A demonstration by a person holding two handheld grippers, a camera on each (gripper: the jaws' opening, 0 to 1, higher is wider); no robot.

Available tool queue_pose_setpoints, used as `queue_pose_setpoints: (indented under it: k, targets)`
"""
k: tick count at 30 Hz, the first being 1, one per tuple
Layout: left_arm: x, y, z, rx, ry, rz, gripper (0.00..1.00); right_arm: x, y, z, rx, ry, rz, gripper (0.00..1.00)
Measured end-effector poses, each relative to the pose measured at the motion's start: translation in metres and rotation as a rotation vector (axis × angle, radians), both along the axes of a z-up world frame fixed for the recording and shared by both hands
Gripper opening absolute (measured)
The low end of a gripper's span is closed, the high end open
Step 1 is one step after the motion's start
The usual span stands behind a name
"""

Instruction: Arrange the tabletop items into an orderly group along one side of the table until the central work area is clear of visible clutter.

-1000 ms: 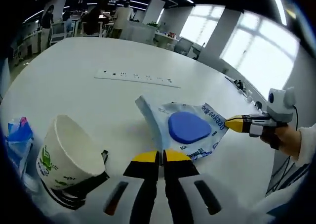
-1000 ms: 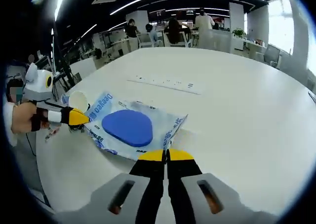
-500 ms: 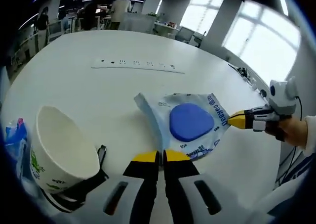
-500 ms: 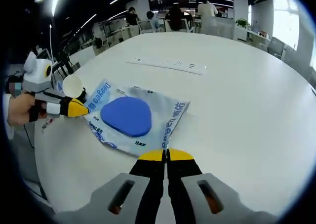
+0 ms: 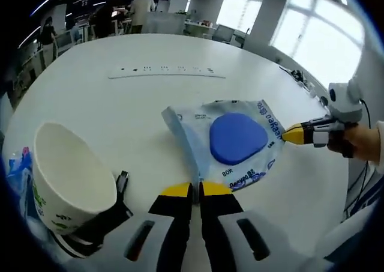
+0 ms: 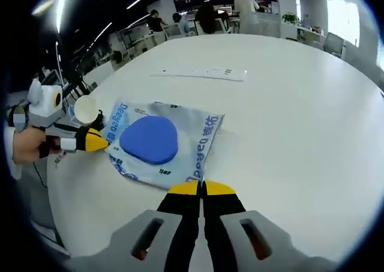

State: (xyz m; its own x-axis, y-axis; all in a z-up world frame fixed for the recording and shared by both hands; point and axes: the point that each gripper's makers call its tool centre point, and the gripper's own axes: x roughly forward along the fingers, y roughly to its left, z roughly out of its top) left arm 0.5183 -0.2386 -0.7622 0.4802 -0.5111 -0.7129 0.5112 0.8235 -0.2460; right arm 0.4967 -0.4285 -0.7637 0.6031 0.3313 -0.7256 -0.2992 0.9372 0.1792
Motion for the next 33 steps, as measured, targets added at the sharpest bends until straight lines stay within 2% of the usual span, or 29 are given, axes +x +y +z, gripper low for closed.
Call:
queue_pose_setpoints:
  k: [3, 6, 19, 20, 21, 22, 23, 24, 25, 27, 29, 31, 33]
  targets:
    - [-0.001, 0.0, 0.0, 0.007, -0.012, -0.011, 0.01, -0.001, 0.001, 0.0, -0.002, -0.002, -0.002, 0.0]
    - [-0.001, 0.0, 0.0, -0.003, -0.009, 0.003, 0.01, -0.002, 0.0, -0.002, 0.037, 0.002, -0.049, 0.0]
    - [0.001, 0.001, 0.0, -0.033, -0.002, 0.046, 0.01, -0.001, 0.0, -0.002, 0.056, 0.0, -0.069, 0.0]
    - [0.0, 0.001, 0.0, -0.058, 0.036, 0.099, 0.01, -0.002, 0.0, -0.002, 0.06, 0.012, -0.081, 0.0]
    - [0.0, 0.002, 0.0, -0.061, 0.049, 0.098, 0.01, -0.002, -0.002, -0.002, 0.08, 0.026, -0.116, 0.0]
    - [0.0, 0.004, 0.001, -0.051, 0.06, 0.086, 0.02, -0.001, -0.002, 0.0, 0.14, 0.059, -0.185, 0.01]
    - [0.002, 0.004, 0.003, -0.047, 0.054, 0.091, 0.03, 0.001, -0.004, 0.002, 0.17, 0.072, -0.23, 0.03]
    - [0.006, 0.006, 0.009, -0.039, 0.02, 0.102, 0.04, 0.006, -0.002, 0.008, 0.185, 0.033, -0.22, 0.06]
    - [0.01, 0.005, 0.016, -0.05, -0.015, 0.108, 0.05, 0.012, -0.004, 0.013, 0.143, -0.03, -0.175, 0.1]
    - [0.017, -0.001, 0.033, -0.114, -0.045, 0.112, 0.11, 0.009, 0.001, 0.018, 0.096, -0.029, -0.117, 0.17]
    - [0.02, -0.003, 0.047, -0.136, -0.066, 0.12, 0.22, 0.009, 0.004, 0.025, 0.094, -0.051, -0.119, 0.2]
    - [0.027, -0.004, 0.066, -0.156, -0.14, 0.113, 0.32, 0.012, 0.014, 0.041, 0.199, -0.093, -0.154, 0.3]
    - [0.028, -0.003, 0.075, -0.159, -0.172, 0.105, 0.46, 0.009, 0.016, 0.053, 0.244, -0.113, -0.179, 0.42]
